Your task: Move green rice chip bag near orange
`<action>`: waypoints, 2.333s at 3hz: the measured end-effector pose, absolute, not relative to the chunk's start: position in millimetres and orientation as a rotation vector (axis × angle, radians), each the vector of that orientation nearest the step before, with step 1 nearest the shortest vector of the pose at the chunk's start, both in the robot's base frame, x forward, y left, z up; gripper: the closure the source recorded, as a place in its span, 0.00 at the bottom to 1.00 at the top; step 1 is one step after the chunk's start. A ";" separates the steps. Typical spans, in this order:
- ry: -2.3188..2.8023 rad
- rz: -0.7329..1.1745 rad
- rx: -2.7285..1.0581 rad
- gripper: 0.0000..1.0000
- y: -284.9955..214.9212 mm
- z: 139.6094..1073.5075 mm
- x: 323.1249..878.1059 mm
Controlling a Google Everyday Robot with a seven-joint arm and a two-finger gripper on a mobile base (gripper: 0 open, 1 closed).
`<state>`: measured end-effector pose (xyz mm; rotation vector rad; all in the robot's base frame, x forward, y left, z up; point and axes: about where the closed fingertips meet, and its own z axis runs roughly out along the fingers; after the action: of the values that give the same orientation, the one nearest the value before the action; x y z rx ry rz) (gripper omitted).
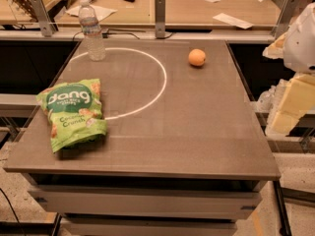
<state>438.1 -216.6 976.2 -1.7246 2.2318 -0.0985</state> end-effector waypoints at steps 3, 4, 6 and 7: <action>2.208 -0.001 -1.608 0.00 -228.6 966.4 430.4; 2.170 0.163 -1.453 0.00 -245.3 938.9 419.3; 2.017 0.604 -1.157 0.00 -257.8 868.3 386.9; 1.821 0.838 -1.034 0.00 -240.7 860.9 380.1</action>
Offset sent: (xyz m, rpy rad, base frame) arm -0.0044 -0.0041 -0.0010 0.0427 0.0020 -0.0321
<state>380.1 -240.7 860.9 -1.0343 1.8214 0.8379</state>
